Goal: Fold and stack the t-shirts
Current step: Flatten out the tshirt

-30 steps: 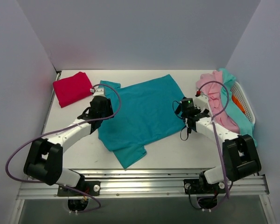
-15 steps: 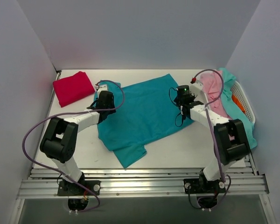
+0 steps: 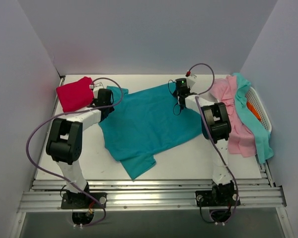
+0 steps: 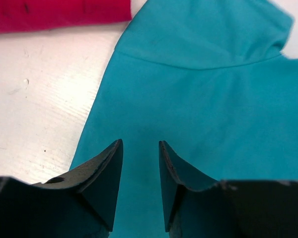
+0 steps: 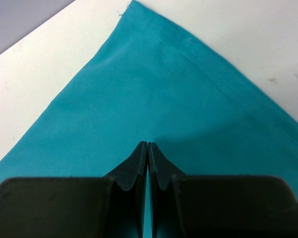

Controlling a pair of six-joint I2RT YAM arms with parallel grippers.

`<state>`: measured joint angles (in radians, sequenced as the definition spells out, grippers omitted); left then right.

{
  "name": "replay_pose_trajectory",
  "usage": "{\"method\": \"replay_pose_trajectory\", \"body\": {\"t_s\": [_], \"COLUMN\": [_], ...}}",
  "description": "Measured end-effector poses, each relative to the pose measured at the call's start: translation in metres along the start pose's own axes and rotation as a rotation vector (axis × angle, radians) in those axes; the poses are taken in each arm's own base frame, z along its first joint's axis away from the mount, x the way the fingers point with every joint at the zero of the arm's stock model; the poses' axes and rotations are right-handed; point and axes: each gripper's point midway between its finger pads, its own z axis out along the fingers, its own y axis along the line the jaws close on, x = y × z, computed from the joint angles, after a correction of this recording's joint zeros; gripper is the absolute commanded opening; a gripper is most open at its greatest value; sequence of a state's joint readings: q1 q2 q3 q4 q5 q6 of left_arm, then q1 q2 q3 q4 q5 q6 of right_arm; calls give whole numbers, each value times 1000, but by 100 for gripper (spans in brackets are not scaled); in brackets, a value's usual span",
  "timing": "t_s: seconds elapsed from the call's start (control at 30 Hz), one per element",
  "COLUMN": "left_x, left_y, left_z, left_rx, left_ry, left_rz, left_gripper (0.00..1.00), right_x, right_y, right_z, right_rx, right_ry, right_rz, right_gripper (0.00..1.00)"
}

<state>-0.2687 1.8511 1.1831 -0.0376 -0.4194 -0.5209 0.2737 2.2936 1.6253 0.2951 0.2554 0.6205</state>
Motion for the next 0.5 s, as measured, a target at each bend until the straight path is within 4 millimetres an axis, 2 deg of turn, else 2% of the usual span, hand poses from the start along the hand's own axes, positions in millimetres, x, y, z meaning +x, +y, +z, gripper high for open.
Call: {"method": "replay_pose_trajectory", "body": {"t_s": [0.13,0.2,0.37,0.4,0.5], "left_x": [16,17,6,5,9], "left_y": [9,9,-6,-9,-12], "left_z": [15,22,48,53,68], "left_rx": [-45,-62,-67,-69,-84], "left_ry": [65,91,137,146,191], "left_rz": [17,21,9,6,3], "left_gripper": [41,35,28,20,10], "right_x": [9,6,-2,-4,-9], "right_y": [6,6,-16,-22,-40], "right_z": [27,29,32,31,28], "right_rx": [-28,-40,-70,-68,-59], "right_ry": [6,5,-20,-22,-31], "right_rz": [7,22,110,128,177], "right_gripper": [0,0,0,0,0]}}
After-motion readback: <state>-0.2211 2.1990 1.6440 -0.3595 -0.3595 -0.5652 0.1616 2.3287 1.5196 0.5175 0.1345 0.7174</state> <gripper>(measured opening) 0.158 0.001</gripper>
